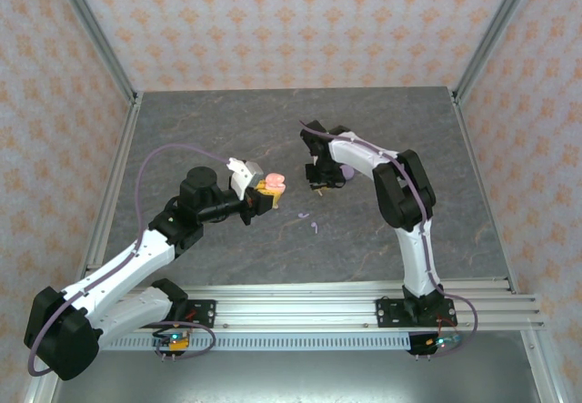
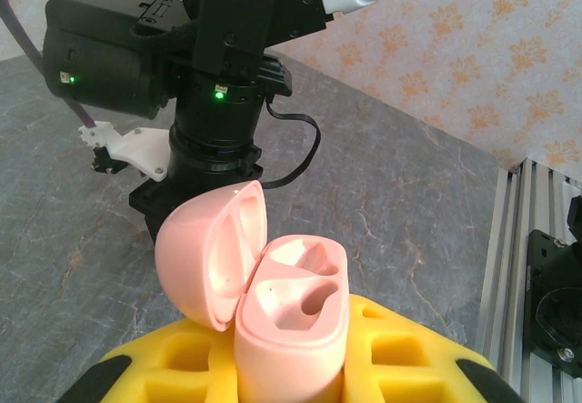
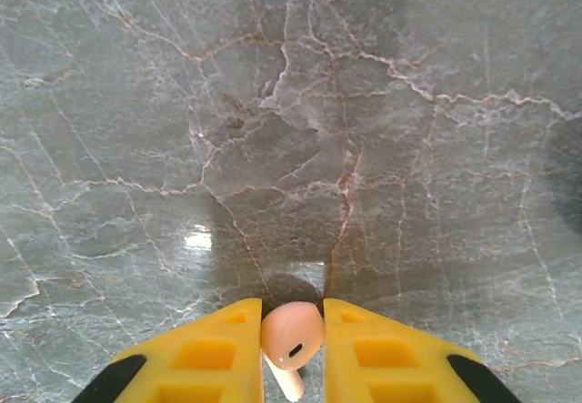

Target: Insert the wireless bluetooth earbuds into the charging case

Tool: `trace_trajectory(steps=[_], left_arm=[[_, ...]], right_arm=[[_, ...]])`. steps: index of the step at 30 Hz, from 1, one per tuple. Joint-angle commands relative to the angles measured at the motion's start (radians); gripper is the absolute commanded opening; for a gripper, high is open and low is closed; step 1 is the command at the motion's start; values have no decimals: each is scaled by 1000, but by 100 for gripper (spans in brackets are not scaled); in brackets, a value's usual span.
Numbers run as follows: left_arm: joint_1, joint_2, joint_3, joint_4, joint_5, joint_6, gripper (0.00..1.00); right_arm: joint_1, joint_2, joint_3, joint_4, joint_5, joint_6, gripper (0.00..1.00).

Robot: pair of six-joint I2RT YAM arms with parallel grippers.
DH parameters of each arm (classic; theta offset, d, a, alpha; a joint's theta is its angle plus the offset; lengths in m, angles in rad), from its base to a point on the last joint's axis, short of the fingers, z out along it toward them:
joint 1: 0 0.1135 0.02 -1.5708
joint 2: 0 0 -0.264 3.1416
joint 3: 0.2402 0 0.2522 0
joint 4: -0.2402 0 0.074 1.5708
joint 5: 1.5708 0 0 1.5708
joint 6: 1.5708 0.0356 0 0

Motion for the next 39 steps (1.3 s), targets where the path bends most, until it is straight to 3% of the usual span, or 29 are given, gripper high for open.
trace_trajectory(steps=[1, 13, 23, 39], left_arm=[[-8, 7, 10, 15, -33, -26, 5], [-24, 109, -71, 277, -153, -107, 6], [-24, 218, -53, 365, -215, -152, 6], [-24, 291, -36, 451, -177, -169, 5]], right_arm=[[-3, -37, -62, 48, 31, 20, 19], [-42, -294, -309, 333, -119, 59, 19], [-43, -484, -443, 526, -227, 92, 18], [-41, -722, -494, 705, -395, 173, 18]])
